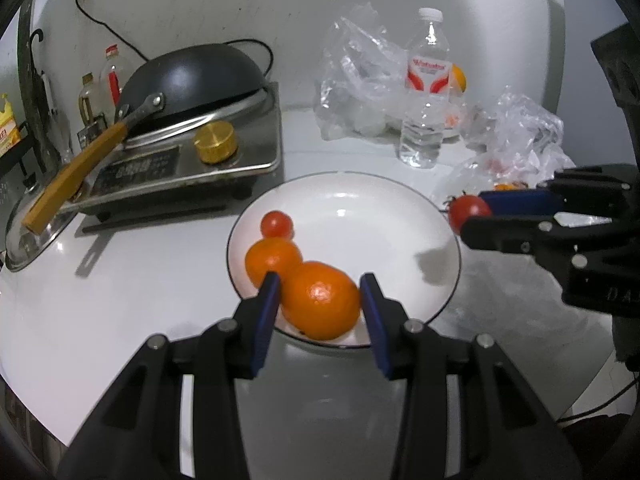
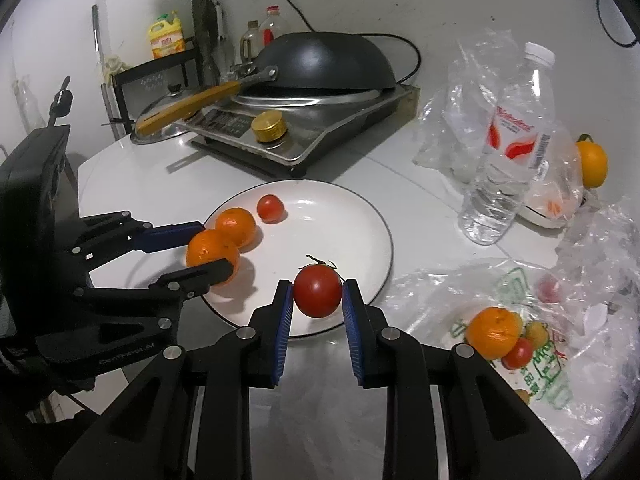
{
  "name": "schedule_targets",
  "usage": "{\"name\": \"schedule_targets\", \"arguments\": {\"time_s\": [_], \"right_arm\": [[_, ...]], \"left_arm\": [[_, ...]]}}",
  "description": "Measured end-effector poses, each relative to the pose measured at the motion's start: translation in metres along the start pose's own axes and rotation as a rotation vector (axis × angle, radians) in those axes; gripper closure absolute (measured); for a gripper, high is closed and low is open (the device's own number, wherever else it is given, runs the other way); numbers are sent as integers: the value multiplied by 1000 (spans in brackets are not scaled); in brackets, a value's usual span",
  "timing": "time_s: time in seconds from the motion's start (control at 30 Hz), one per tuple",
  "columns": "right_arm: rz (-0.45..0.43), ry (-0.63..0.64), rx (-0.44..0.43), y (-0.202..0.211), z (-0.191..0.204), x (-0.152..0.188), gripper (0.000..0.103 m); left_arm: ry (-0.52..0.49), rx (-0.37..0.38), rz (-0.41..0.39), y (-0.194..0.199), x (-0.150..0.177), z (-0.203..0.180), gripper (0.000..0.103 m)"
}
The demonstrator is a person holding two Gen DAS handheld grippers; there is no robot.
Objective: Organize fruits
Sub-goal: 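Carry the mandarin and tomato in both tools over the white plate, then open both tools to release the mandarin and tomato onto the plate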
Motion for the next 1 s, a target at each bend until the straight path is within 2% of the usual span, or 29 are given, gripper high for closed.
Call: {"name": "schedule_targets", "arguments": {"time_s": [0.37,0.47,0.77,1.0], "right_arm": [[68,-13,-42,-27,15,8,76],[83,-23,-55,-33,17,10,76],[133,-45,-90,-48,25,17,76],[131,-45,-87,-44,24,18,76]], "left_arm": [[15,46,15,-11,3,5,59],[22,49,-5,-8,0,7,59],[38,26,-26,3,-2,19,59],[42,11,-27,8,-1,22,58]]}}
Point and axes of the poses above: each gripper's, at about its wrist camera, not at the fingertips, and y roughly against the way its jaws point, z to its left, x to its underside, the point moved 8 cm from there along -y, roughly the way its jaws point, and after that the axes turned 14 degrees about -y, right-handed, at the moved point
